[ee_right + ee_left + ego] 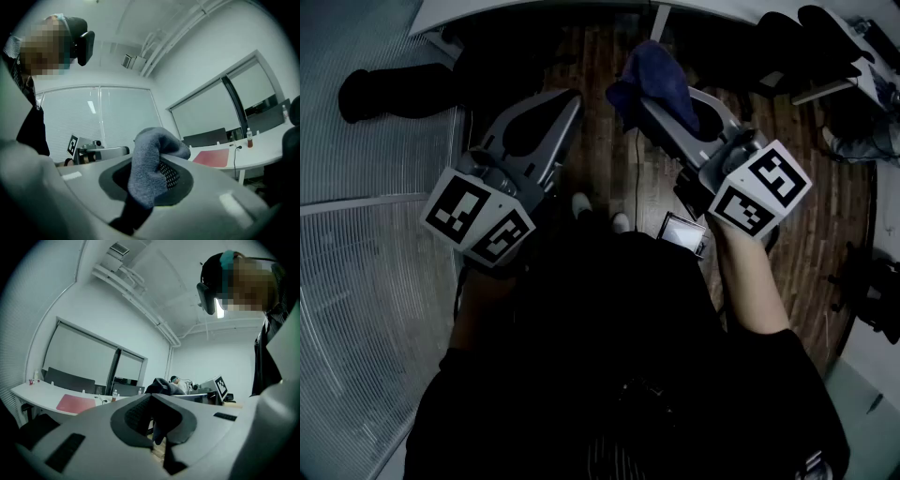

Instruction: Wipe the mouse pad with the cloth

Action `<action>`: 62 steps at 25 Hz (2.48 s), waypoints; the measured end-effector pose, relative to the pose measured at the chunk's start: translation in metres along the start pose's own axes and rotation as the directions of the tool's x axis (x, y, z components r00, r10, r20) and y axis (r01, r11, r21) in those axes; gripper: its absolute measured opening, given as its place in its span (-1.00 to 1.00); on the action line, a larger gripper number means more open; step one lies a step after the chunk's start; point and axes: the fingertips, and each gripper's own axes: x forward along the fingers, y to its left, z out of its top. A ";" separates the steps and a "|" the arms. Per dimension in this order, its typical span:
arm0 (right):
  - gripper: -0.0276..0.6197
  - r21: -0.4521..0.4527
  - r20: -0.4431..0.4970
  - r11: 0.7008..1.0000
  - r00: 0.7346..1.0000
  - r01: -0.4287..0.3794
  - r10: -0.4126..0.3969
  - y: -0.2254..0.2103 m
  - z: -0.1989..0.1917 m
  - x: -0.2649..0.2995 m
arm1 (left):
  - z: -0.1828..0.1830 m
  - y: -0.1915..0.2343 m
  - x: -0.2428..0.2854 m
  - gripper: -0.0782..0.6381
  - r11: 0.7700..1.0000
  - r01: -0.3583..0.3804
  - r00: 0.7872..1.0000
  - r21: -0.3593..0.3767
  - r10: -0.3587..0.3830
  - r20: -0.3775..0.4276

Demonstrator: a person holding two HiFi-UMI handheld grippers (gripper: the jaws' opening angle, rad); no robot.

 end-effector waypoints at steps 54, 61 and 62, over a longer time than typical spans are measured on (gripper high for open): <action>-0.69 0.040 0.112 0.988 0.982 0.151 -0.154 -0.106 0.050 0.015 | 0.029 0.068 0.116 -0.76 0.974 0.223 0.974 0.028 -0.223 -0.029; -0.69 0.027 0.086 0.985 0.981 0.171 -0.172 -0.127 0.063 0.086 | 0.053 0.146 0.122 -0.76 0.969 0.246 0.969 0.031 -0.245 -0.018; -0.70 0.026 0.081 0.985 0.981 0.173 -0.175 -0.130 0.064 0.097 | 0.055 0.156 0.122 -0.76 0.968 0.247 0.969 0.032 -0.247 -0.018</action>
